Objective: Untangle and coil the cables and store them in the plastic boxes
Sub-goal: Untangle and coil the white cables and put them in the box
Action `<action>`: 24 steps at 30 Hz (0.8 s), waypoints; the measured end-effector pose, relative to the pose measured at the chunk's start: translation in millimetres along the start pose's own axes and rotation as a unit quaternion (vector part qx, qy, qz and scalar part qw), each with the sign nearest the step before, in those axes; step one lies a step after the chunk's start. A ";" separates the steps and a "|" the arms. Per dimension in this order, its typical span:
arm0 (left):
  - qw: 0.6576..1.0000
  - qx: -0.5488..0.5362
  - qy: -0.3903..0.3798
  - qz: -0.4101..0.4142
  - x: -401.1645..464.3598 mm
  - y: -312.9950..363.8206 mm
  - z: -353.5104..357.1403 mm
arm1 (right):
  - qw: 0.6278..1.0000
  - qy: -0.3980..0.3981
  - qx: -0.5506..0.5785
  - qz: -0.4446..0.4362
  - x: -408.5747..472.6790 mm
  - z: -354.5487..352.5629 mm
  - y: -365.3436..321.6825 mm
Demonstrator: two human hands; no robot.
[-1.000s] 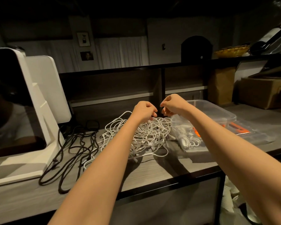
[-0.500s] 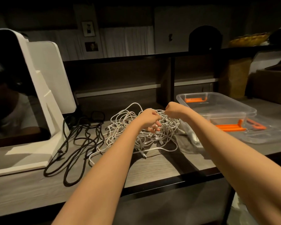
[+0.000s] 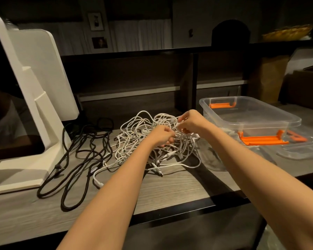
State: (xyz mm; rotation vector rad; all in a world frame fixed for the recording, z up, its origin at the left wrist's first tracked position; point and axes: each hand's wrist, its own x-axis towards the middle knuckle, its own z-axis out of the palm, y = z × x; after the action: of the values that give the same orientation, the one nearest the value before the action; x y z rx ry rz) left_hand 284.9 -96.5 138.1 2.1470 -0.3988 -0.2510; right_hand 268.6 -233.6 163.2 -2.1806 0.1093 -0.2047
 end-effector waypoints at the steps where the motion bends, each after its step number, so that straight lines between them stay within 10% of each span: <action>1: 1.000 -0.009 0.021 0.010 0.3 -2.7 -0.5 | 0.999 -0.007 0.038 0.001 -0.3 1.4 -2.0; 9: 0.977 -0.191 0.091 0.034 2.2 -7.0 -4.2 | 0.982 -0.038 0.184 0.005 3.2 13.2 -11.9; 24: 0.935 -0.172 0.311 -0.011 19.0 -35.1 -20.2 | 0.911 0.002 0.413 -0.011 15.1 38.3 -18.4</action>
State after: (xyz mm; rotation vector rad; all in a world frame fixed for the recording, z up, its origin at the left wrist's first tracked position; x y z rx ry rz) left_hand 315.7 -69.6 120.1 1.7642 0.0391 0.3278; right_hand 290.7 -194.7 158.1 -1.3331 -0.0062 -0.2189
